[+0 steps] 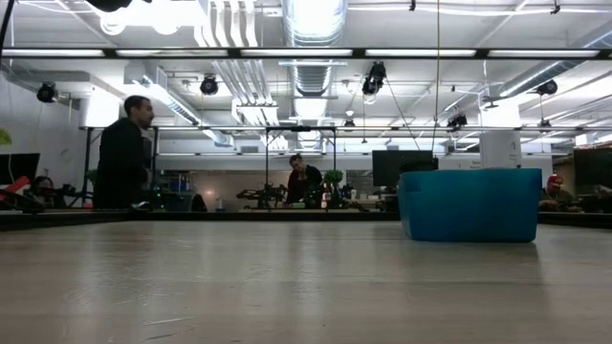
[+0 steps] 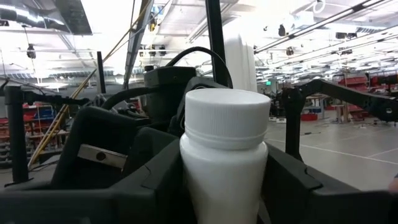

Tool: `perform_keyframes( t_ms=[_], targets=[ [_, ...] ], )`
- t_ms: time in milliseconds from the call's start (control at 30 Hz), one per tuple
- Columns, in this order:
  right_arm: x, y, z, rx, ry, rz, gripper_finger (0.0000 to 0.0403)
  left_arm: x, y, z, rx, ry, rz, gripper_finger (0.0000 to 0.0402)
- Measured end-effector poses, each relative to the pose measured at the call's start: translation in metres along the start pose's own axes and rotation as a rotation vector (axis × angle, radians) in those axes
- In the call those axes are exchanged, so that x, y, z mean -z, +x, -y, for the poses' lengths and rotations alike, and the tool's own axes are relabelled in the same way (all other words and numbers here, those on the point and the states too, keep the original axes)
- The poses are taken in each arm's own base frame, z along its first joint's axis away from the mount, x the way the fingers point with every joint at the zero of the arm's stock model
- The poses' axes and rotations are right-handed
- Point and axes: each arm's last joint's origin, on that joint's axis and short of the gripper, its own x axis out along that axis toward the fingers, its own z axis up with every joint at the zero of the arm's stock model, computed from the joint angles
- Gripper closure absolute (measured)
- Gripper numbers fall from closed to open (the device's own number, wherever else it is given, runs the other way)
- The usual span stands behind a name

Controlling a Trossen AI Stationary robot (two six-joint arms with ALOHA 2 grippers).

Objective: Pick and place pill bottles into a basket
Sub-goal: Put the white medicine bottle into the blue bin

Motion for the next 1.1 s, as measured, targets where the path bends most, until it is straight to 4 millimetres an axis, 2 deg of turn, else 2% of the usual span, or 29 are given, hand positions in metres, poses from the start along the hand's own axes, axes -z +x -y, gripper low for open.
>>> perform_keyframes(
  t_ms=[267,333,500,633,933,1000,1100],
  targets=[
    [0.0,0.0,0.0,0.0,-0.009,-0.006,0.0249,0.001,0.0,-0.001,-0.004,-0.014,-0.007,0.0245],
    [0.001,0.0,0.0,-0.003,-0.003,-0.013,0.0234,0.001,0.0,-0.001,-0.005,-0.015,-0.007,0.0245],
    [0.003,-0.001,-0.001,-0.026,-0.002,-0.084,0.0168,0.0,-0.002,-0.001,-0.007,-0.033,-0.029,0.0245],
    [0.0,-0.001,-0.001,-0.039,-0.015,-0.155,0.0135,-0.003,-0.006,-0.003,-0.018,-0.034,-0.059,0.0245],
    [-0.011,-0.004,0.005,-0.077,-0.03,-0.314,0.0098,-0.014,-0.021,0.0,-0.04,-0.057,-0.181,0.025],
    [-0.018,-0.006,0.011,-0.072,-0.014,-0.337,0.0094,-0.011,-0.026,0.001,-0.052,-0.073,-0.243,0.025],
    [-0.02,-0.01,0.011,-0.072,-0.045,-0.401,0.0093,-0.008,-0.03,0.002,-0.06,-0.097,-0.316,0.0251]
  ],
)
